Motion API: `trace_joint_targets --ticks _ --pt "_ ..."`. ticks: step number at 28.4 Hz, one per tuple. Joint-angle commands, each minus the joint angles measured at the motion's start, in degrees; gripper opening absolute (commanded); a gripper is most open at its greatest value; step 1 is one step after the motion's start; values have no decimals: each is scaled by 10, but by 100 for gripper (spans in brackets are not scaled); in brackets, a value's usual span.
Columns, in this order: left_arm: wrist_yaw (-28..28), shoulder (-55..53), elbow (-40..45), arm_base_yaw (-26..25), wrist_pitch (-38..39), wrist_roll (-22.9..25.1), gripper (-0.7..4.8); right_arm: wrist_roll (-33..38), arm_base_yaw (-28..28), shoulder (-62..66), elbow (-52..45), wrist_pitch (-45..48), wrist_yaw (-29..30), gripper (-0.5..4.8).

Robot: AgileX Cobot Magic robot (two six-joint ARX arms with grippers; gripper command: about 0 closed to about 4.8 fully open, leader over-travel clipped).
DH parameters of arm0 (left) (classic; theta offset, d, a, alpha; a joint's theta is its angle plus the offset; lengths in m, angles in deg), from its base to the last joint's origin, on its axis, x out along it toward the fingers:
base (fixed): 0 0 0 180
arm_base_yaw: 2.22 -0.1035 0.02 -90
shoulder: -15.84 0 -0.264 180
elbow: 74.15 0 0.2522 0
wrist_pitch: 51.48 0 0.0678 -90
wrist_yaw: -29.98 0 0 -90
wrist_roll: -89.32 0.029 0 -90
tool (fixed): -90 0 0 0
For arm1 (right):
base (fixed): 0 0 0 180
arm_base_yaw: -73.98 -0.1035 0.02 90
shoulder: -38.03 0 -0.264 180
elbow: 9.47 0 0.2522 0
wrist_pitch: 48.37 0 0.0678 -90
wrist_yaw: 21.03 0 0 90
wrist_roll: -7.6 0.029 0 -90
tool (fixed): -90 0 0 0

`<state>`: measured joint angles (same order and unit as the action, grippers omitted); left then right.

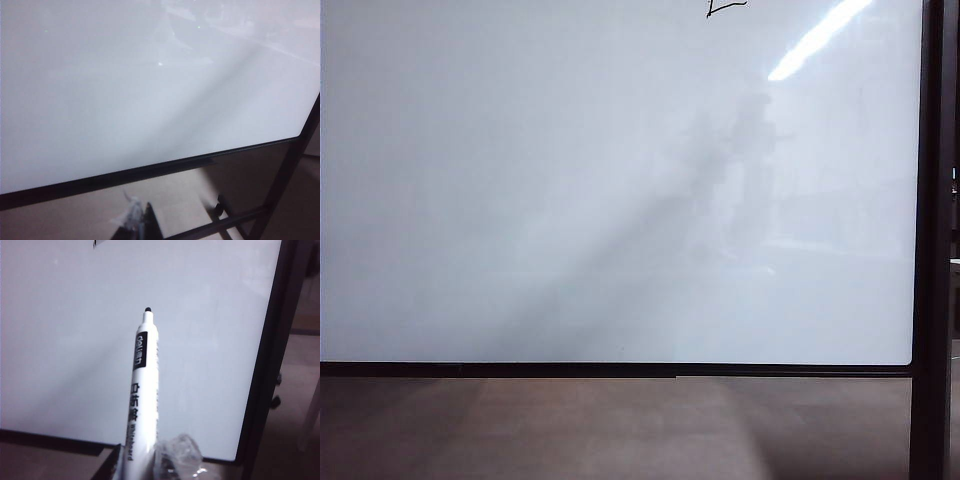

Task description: Reach to the right to find the marker pen, pick it up, and write the number 2 on the whiteboard.

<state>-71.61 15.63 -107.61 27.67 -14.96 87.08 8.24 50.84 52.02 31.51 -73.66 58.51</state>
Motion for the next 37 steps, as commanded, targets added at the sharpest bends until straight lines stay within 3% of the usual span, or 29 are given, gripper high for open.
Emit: trace_joint_targets --ticks 1,8,25,27,31,37 --pt "-2 0 13 0 -25 -2 -5 -1 0 -24 -29 9 -1 63" --pt "4 0 57 0 -68 0 -5 32 0 -48 -65 -9 2 63" --pt "6 0 143 -5 -188 1 -5 32 0 -49 -68 -64 1 63" --pt "35 0 151 -27 -195 2 -5 32 0 -50 -68 -64 1 63" --pt "109 0 160 -118 -196 3 -5 32 0 -51 -70 -64 0 63" --pt "121 0 163 -229 -196 18 -5 32 0 -51 -70 -67 1 63"
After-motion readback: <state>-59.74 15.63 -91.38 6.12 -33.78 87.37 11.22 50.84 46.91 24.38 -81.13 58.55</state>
